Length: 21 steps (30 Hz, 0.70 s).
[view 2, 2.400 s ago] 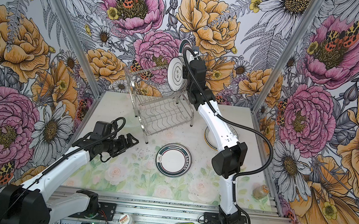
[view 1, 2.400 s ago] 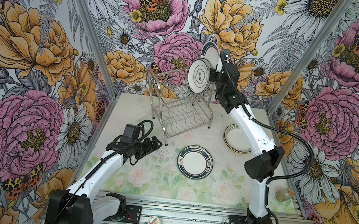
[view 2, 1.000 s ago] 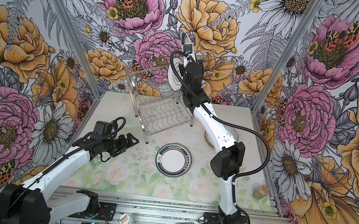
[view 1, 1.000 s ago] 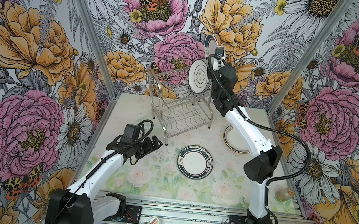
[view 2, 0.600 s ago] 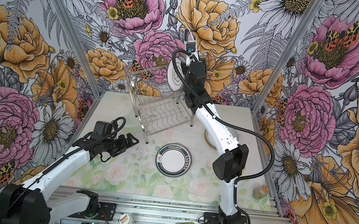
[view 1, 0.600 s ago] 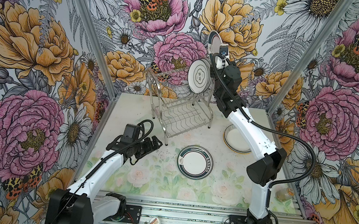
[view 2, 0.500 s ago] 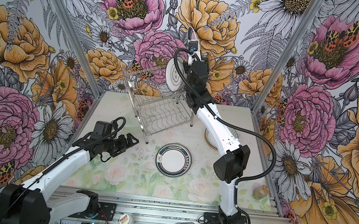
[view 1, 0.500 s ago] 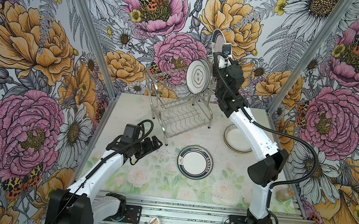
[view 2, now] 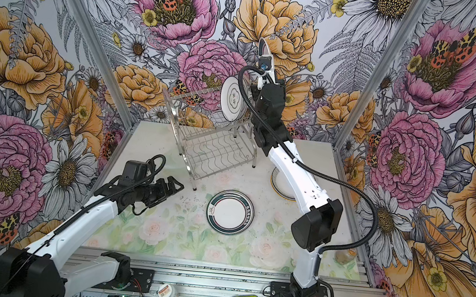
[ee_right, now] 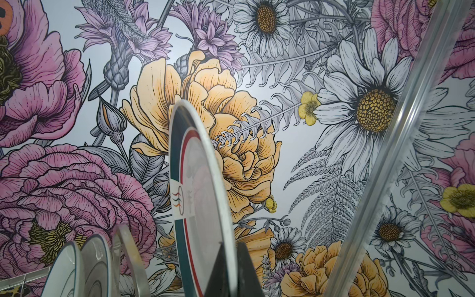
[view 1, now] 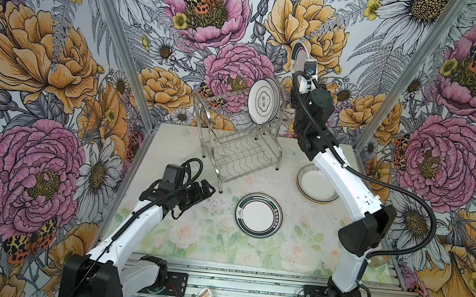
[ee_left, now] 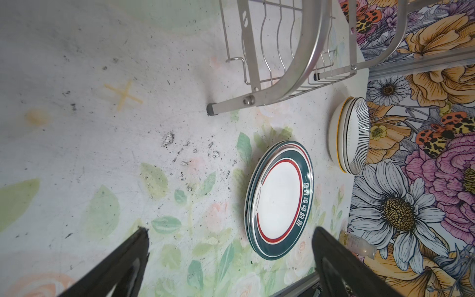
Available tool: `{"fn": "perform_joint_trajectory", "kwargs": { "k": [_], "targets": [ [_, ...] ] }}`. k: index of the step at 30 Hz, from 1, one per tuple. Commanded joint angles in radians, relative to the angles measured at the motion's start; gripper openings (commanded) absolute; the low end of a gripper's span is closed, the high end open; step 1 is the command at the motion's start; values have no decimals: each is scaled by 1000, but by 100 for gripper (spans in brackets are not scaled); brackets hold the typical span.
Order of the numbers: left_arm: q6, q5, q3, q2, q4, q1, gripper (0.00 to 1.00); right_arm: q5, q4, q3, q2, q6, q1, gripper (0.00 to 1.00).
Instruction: Unload the plates from the dish rack
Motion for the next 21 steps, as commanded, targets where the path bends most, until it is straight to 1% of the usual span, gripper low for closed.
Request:
{"fn": "perform_joint_trajectory", "kwargs": {
  "k": [1,6,10,15,18,21],
  "targets": [
    [19,-6,6,-31,26,-24,99,10,1,-108,-153,71,-6,0],
    [6,-33,15,-51,39,-73,99,-41,-104,-413,-388,287,-33,0],
    [-10,-57,24,-50,67,-139,99,-102,-200,-647,-581,461,-45,0],
    [-40,-114,23,-41,122,-259,99,-214,-338,-866,-788,688,-56,0],
    [-64,-141,15,-29,168,-323,99,-301,-421,-957,-880,827,-61,0],
    [-83,-159,5,-17,224,-369,99,-408,-458,-1042,-939,977,-64,0]
  ]
}}
